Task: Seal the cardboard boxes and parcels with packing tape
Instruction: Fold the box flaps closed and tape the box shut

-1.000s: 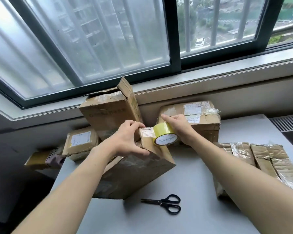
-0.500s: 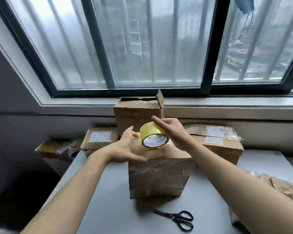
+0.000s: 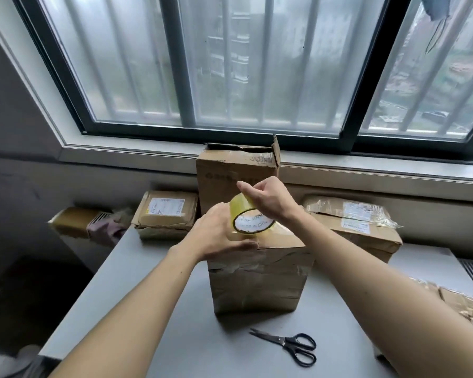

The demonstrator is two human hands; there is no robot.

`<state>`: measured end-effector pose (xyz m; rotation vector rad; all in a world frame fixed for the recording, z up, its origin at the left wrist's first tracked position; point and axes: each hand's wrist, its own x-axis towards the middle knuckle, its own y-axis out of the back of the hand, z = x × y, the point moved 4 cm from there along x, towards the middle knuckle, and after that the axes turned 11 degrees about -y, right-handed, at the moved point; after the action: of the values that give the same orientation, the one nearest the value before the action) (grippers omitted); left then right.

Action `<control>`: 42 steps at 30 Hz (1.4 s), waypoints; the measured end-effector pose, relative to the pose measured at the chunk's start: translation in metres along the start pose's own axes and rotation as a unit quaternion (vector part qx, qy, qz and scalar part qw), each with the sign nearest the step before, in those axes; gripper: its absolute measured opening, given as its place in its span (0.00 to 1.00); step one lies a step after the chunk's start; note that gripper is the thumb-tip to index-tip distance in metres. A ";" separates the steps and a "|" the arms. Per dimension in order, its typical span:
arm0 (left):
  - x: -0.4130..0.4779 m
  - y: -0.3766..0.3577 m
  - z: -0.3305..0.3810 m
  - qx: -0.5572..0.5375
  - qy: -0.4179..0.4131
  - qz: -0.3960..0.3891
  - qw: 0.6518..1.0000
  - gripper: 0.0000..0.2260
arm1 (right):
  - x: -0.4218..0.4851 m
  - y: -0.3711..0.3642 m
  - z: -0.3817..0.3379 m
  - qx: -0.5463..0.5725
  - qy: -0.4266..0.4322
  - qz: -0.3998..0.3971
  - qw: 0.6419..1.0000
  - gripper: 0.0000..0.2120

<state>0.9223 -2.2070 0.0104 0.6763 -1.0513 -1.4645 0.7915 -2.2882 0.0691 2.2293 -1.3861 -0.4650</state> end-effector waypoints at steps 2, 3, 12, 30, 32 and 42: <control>0.000 -0.003 -0.009 0.052 0.032 -0.054 0.997 0.49 | 0.002 0.026 0.002 -0.138 0.013 0.024 0.990 0.30; -0.001 -0.004 -0.010 0.060 0.041 -0.080 0.994 0.54 | 0.002 0.039 0.009 -0.177 0.006 0.024 0.984 0.30; 0.024 0.012 0.015 0.016 0.089 -0.034 0.995 0.50 | -0.003 0.054 0.039 -0.104 0.056 0.043 0.992 0.26; 0.065 -0.034 0.022 0.139 0.220 0.041 0.965 0.22 | 0.002 0.082 0.055 0.107 -0.021 0.014 0.994 0.26; 0.064 -0.034 0.019 0.132 0.221 0.052 0.965 0.23 | 0.003 0.109 0.041 -0.017 0.025 0.051 0.998 0.29; 0.061 -0.028 0.026 0.162 0.179 0.066 0.968 0.22 | -0.006 0.112 0.116 -0.364 -0.003 0.067 0.929 0.21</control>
<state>0.8756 -2.2621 0.0066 1.0408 -1.0361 -1.0133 0.6463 -2.3494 0.0347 1.5194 -1.1089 -0.7848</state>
